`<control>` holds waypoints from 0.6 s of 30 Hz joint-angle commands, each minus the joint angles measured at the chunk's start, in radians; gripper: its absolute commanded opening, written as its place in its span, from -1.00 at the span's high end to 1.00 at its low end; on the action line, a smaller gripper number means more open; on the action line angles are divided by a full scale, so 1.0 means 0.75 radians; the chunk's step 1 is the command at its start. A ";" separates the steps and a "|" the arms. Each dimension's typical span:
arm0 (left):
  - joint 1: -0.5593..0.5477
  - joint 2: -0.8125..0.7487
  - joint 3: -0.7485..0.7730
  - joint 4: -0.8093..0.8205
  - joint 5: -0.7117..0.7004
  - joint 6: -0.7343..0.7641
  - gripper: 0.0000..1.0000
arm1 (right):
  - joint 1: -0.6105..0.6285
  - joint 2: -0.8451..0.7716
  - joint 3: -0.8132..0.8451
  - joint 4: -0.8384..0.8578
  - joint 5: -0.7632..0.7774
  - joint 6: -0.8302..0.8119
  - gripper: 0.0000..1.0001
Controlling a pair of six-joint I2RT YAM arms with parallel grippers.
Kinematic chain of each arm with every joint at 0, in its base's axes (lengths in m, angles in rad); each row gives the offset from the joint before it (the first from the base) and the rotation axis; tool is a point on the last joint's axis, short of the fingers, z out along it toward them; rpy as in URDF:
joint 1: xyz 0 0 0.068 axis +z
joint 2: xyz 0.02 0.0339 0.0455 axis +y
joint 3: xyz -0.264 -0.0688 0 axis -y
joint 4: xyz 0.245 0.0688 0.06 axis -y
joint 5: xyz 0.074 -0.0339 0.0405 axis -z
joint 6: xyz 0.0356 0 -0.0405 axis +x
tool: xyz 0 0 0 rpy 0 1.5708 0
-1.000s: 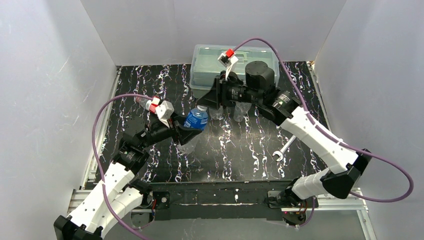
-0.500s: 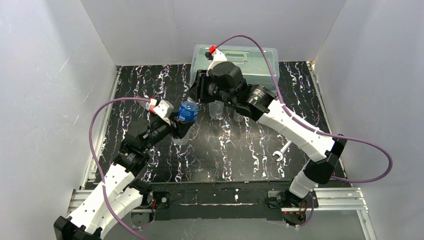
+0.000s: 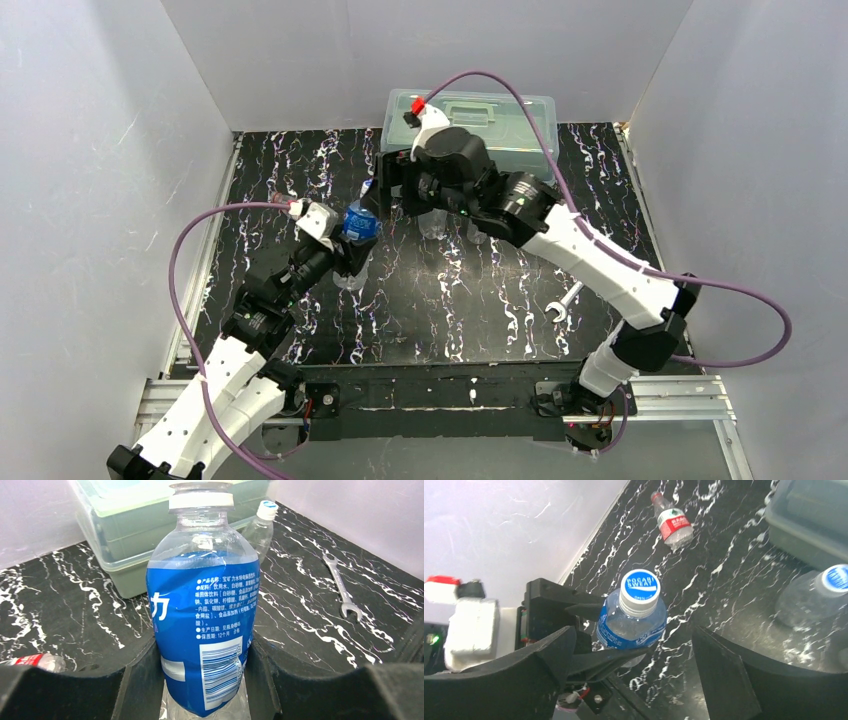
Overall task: Screw on the bottle caps
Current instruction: Screw the bottle cap onto the plastic bottle.
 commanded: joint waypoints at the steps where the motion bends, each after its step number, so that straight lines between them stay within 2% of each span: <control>1: 0.003 -0.021 0.018 -0.032 0.087 -0.019 1.00 | -0.075 -0.185 0.027 0.081 -0.136 -0.193 -0.96; 6: 0.003 -0.022 0.026 -0.035 0.364 -0.063 1.00 | -0.163 -0.293 -0.044 0.107 -0.430 -0.425 -0.97; 9: 0.003 0.012 0.060 -0.032 0.620 -0.102 1.00 | -0.230 -0.353 -0.142 0.129 -0.652 -0.527 -0.96; 14: 0.003 0.068 0.127 -0.025 0.896 -0.183 1.00 | -0.399 -0.402 -0.298 0.235 -1.113 -0.510 -0.85; 18: 0.003 0.083 0.169 -0.020 1.005 -0.221 1.00 | -0.424 -0.390 -0.357 0.258 -1.302 -0.513 -0.76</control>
